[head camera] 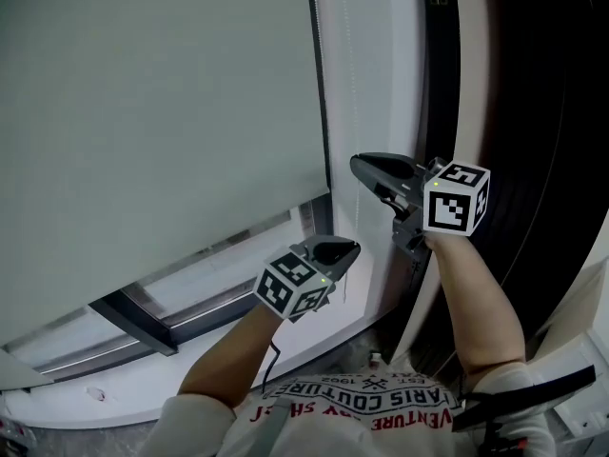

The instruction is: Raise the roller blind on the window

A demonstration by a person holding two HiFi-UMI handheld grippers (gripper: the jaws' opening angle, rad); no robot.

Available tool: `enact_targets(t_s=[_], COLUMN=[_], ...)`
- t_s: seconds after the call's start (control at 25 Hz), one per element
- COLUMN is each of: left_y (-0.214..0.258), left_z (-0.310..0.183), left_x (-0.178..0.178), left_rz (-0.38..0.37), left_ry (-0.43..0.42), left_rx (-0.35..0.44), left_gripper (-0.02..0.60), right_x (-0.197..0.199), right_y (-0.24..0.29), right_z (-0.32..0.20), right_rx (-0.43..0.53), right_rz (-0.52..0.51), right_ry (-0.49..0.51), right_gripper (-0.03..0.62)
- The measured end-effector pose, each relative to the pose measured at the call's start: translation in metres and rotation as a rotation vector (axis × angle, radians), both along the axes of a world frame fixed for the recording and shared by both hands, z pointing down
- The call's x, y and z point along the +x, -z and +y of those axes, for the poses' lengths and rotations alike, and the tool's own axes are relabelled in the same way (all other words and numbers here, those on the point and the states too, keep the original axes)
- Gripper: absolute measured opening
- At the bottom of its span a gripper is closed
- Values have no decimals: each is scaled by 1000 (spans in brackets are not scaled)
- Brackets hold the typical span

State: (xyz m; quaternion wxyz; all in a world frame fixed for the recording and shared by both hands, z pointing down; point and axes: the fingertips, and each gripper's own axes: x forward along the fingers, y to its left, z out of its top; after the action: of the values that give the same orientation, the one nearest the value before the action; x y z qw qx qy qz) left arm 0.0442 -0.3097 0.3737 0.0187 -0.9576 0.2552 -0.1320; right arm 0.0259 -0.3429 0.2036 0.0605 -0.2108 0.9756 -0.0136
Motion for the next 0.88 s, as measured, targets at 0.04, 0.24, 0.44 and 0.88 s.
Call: enact_targets(t_s=[0.04,0.24,0.44,0.88], left_y=[-7,-35,-69,-108], left_z=[2,7,4,-9], left_x=[-2,-3,2,2], left_rz=[-16,-17,-25,-86], left_ry=[6,1,8,40], left_rx=[17,-10,-64,-27], left_gripper=[6,6,6,6], right_x=[-1,-3,1,5], right_y=[-7,-35,-72,-112], right_z=[2,8,2,-2], right_rx=[1,-14,-64,-36], right_rz=[5,31,56,184], right_ry=[-13,-48,-63,-166], right_gripper=[8,6,8,6])
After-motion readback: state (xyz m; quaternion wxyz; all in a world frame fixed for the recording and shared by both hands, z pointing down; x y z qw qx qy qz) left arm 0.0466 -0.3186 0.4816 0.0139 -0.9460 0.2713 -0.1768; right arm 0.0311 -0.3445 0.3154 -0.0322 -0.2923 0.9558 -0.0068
